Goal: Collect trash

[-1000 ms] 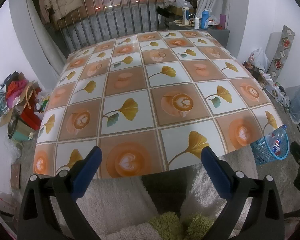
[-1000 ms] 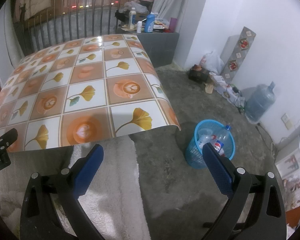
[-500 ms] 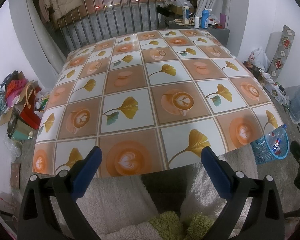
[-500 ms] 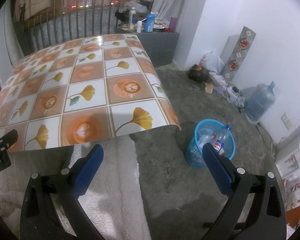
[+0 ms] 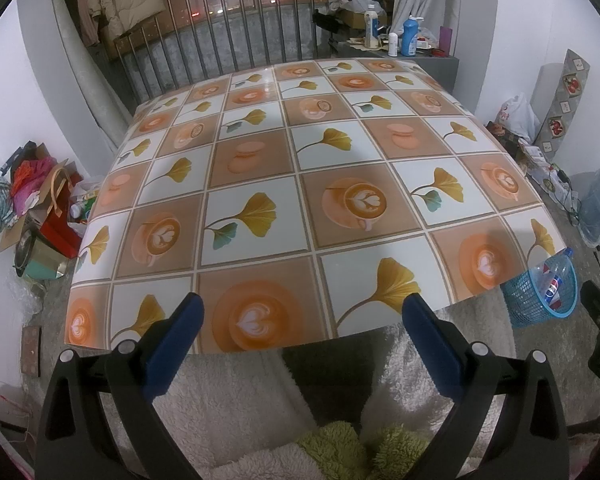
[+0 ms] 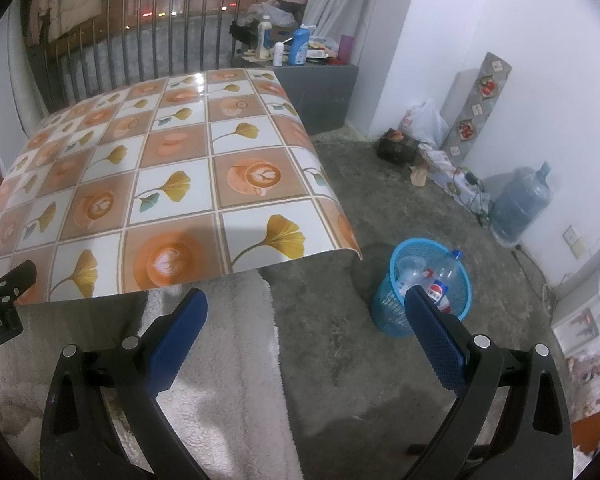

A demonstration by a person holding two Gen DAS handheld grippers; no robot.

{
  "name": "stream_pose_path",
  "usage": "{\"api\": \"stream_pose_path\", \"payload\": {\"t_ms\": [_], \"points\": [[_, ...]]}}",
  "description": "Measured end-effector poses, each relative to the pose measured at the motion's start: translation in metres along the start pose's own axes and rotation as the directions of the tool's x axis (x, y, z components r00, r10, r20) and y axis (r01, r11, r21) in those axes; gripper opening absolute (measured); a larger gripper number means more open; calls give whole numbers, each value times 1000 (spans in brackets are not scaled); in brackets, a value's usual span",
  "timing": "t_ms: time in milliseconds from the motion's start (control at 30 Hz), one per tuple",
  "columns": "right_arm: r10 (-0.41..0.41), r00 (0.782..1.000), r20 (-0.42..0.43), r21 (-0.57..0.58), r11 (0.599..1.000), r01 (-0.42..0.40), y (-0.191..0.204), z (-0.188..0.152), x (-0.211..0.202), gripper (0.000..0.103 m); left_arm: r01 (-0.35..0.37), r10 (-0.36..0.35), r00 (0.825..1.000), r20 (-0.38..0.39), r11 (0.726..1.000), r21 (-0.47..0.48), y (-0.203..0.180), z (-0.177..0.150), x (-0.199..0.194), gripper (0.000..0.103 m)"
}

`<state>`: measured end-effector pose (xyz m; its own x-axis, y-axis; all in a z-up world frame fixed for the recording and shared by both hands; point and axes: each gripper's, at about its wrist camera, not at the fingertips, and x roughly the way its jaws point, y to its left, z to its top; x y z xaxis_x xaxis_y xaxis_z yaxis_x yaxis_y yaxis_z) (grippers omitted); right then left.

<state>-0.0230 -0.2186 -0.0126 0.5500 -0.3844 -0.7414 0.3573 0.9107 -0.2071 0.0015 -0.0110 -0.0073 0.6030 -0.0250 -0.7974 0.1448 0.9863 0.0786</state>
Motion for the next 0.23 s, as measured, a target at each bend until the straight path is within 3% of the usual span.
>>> {"api": "stream_pose_path", "payload": {"t_ms": [233], "points": [[0,1000,0,0,1000,0,0,0,0,95,0,0,1000,-1,1000,0,-1,1,0,97]]}}
